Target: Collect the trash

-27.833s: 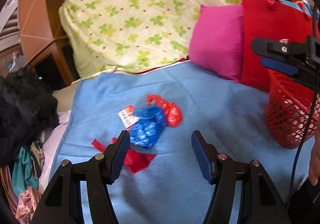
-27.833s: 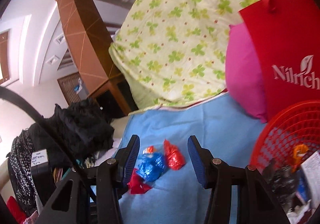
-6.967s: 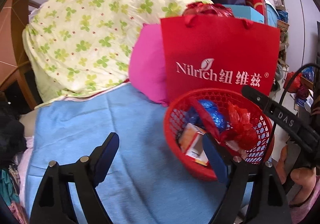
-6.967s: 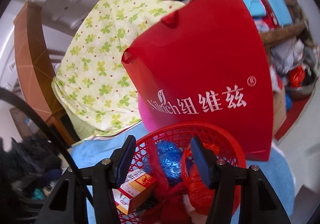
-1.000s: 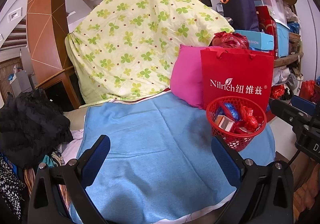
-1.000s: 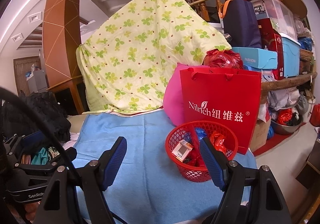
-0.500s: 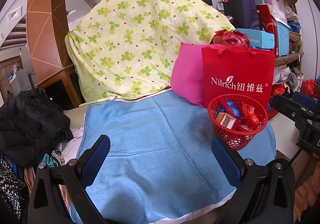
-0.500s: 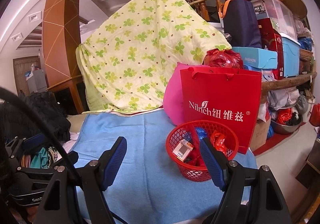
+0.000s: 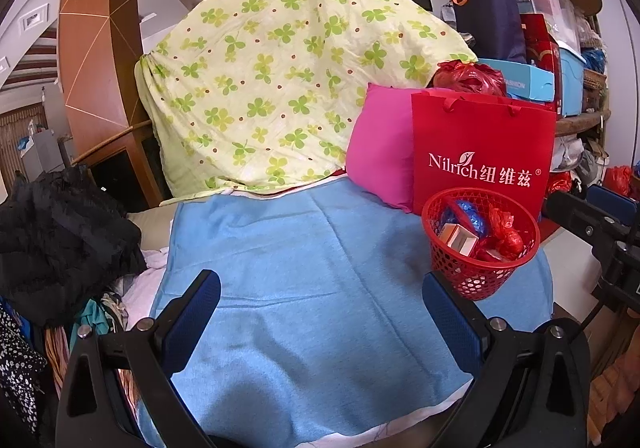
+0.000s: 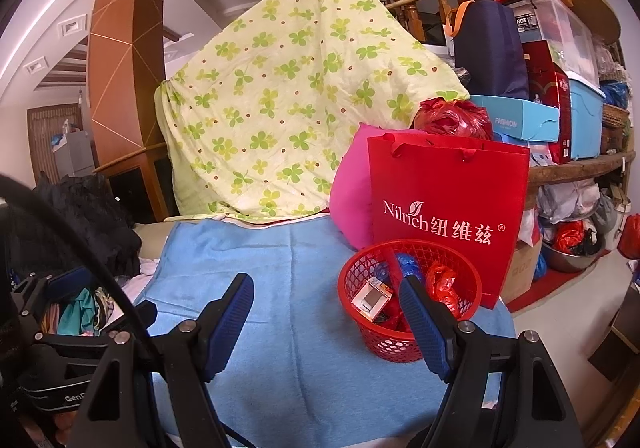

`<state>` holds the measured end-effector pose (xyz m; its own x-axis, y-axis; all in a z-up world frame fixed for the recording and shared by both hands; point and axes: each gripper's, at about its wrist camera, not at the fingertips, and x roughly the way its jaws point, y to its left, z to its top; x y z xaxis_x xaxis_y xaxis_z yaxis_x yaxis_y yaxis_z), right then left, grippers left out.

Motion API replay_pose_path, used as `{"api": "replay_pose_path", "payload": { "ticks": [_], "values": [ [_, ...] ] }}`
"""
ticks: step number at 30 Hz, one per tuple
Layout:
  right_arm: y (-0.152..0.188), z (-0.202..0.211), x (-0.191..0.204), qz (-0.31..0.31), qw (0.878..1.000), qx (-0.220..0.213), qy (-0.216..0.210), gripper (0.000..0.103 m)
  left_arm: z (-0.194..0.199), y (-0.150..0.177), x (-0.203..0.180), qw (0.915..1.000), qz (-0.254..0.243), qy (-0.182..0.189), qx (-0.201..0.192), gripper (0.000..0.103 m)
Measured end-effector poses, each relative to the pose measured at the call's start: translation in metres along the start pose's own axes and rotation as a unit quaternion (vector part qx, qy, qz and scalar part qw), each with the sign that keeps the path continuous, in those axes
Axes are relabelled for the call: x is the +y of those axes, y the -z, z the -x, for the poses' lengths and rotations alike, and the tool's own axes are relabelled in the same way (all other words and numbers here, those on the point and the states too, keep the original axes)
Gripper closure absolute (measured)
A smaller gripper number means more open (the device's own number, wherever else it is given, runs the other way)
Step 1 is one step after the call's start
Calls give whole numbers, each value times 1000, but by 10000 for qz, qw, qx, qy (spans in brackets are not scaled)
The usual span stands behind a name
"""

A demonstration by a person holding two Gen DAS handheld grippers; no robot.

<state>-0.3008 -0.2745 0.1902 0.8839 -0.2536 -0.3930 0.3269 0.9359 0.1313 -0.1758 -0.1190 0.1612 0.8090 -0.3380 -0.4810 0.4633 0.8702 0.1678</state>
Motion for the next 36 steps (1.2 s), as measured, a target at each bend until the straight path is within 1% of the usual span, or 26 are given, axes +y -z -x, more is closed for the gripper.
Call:
{"api": "replay_pose_path", "payload": {
  "ticks": [8,15,27,36],
  "values": [
    [-1,-4,6,32,10000,25,-32,25,-2,0,3,10000,39,-13,10,2],
    [-2,-5,4,29,10000,22,-29,25,-2,0,2,10000,-33,-10,18,2],
    [-5,-8,-18,-138,9999,7,23,25,-8,-6,-16,9998,-176,-47,65,2],
    [-14,-17,-30,-43,9999,-93,100,25,-23,-19,-33,9994,-337,-86,66,2]
  ]
}}
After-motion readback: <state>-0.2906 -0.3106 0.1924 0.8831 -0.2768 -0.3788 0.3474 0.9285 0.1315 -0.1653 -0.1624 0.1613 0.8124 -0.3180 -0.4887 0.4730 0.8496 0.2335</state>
